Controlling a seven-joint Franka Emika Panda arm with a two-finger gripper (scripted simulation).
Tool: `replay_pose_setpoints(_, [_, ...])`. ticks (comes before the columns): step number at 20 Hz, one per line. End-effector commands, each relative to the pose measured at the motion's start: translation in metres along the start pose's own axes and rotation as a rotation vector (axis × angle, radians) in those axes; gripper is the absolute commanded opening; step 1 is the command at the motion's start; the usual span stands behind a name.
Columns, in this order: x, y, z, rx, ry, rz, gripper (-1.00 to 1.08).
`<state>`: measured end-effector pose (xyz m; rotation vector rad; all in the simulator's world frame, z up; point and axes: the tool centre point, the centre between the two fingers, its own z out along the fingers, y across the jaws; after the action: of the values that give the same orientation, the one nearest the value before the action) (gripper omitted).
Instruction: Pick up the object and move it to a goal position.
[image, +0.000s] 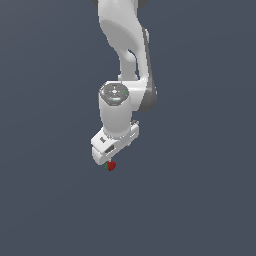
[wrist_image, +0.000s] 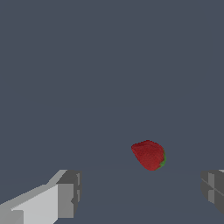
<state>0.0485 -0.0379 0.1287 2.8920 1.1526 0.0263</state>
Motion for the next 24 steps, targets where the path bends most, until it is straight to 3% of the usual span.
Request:
replay_pose_setpoints(1, [-0.002, 0.005, 0.006, 0.003, -0.002, -0.064, 1.00])
replay_pose_setpoints(15, [-0.014, 0.030, 0.041, 0.023, -0.002, -0.400, 1.00])
replay_pose_setpoints(24, [-0.019, 0.040, 0.054, 0.031, 0.003, -0.528, 1.00])
